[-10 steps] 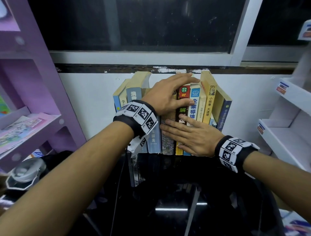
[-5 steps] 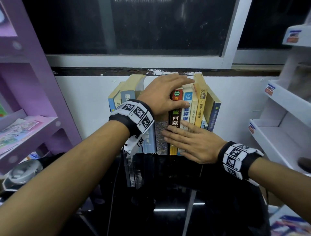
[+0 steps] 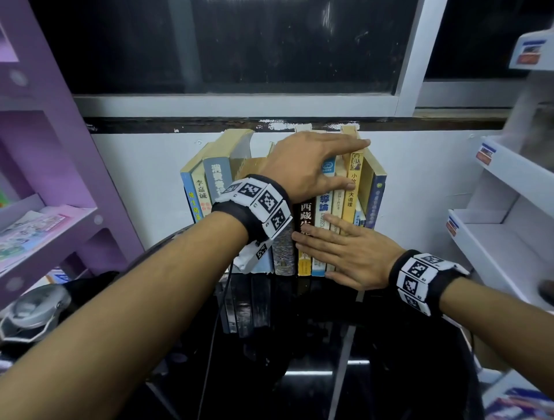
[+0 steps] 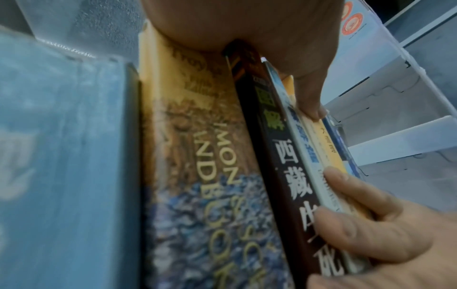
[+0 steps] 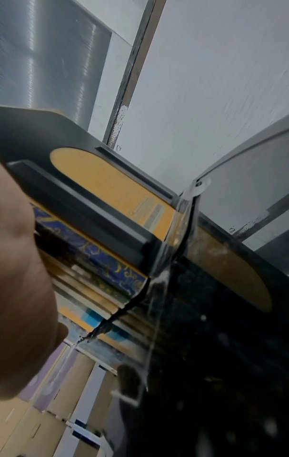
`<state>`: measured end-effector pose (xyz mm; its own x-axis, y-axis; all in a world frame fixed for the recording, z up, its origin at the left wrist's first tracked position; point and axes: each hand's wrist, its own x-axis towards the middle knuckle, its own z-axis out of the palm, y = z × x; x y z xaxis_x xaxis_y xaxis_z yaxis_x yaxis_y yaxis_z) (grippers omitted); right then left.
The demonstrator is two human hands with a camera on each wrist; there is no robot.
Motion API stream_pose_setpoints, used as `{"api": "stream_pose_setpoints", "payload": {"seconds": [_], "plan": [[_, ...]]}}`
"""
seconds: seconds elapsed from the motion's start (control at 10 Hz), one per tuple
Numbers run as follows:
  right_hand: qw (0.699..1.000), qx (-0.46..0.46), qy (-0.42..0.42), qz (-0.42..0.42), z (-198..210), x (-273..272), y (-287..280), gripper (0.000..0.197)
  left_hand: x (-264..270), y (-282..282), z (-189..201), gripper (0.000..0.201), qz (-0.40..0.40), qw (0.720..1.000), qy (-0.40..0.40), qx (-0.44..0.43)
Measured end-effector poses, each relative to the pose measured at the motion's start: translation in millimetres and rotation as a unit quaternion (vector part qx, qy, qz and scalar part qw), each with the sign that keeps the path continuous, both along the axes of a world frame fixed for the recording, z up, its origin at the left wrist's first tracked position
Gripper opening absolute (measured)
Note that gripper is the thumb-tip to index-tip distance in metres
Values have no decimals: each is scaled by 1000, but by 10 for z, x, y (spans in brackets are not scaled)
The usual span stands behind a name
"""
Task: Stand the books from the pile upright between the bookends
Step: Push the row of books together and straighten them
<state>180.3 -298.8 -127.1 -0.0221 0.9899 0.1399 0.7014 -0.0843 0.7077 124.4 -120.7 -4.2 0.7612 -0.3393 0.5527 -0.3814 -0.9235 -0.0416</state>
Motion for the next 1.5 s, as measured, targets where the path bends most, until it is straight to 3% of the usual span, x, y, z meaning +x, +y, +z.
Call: {"api": "stream_pose_setpoints", "payload": {"seconds": [1.0, 1.3, 1.5], "plan": [[1000, 2, 20, -8, -47, 30, 1, 71, 91, 13, -46, 64, -7, 1000, -11, 12], [998, -5, 40, -39, 14, -164, -3, 66, 45, 4, -19, 49, -33, 997, 5, -68], [998, 20, 36, -49, 117, -298, -31, 62, -129, 120, 11, 40, -62, 991, -34, -115]]}}
